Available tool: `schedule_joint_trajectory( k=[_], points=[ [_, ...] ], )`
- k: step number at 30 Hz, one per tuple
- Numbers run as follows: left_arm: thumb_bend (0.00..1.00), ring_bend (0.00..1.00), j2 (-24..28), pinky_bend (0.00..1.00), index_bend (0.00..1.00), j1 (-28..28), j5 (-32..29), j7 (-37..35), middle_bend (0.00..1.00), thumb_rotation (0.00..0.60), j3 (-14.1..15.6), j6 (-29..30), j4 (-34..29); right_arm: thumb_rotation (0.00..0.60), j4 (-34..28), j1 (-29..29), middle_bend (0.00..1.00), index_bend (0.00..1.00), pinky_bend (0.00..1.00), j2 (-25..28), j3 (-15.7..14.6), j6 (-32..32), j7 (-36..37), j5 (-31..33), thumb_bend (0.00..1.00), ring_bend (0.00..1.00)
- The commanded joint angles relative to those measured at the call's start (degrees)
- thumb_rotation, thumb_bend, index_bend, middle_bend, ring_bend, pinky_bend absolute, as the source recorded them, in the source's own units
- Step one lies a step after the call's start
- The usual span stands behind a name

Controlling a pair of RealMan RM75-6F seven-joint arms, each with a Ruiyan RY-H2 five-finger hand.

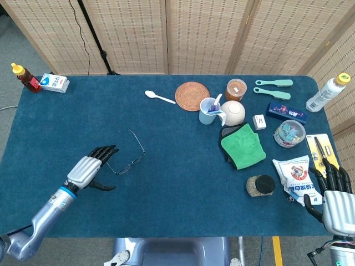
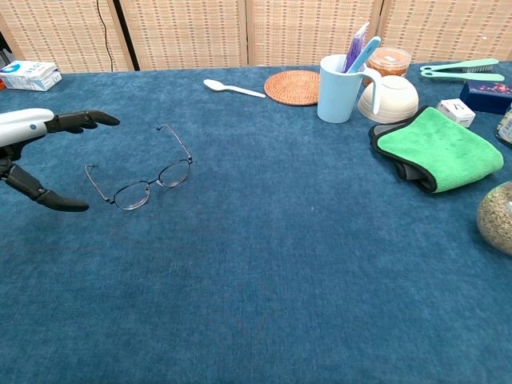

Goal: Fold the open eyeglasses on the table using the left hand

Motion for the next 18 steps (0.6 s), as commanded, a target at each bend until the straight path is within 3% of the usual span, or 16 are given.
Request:
schedule_joint_trajectory(
  k=[1, 6, 18],
  points=[
    [0.07, 0.0, 2.8, 0.01, 0.0, -0.7, 0.2, 5.4, 0.0, 0.446, 0.8, -1.2, -0.1, 0.6, 0.1, 0.1, 0.0, 0.18, 0.0, -0.1, 0.0, -0.1, 0.1, 0.0, 0.43, 0.0],
    [0.07, 0.0, 3.6, 0.0, 0.0, -0.3, -0.8, 12.8, 0.0, 0.495, 1.1, -0.3, -0.5, 0.6, 0.4, 0.2, 0.0, 0.18, 0.0, -0.4, 0.0, -0.3, 0.3, 0.1, 0.43, 0.0],
    [0.07, 0.0, 0.7, 0.0, 0.0, -2.3, -4.7, 21.8, 0.0, 0.497, -0.2, -3.0, 2.4, 0.6, 0.6, -0.2, 0.0, 0.18, 0.0, -0.2, 0.0, 0.1, 0.7, 0.2, 0.43, 0.0]
  ],
)
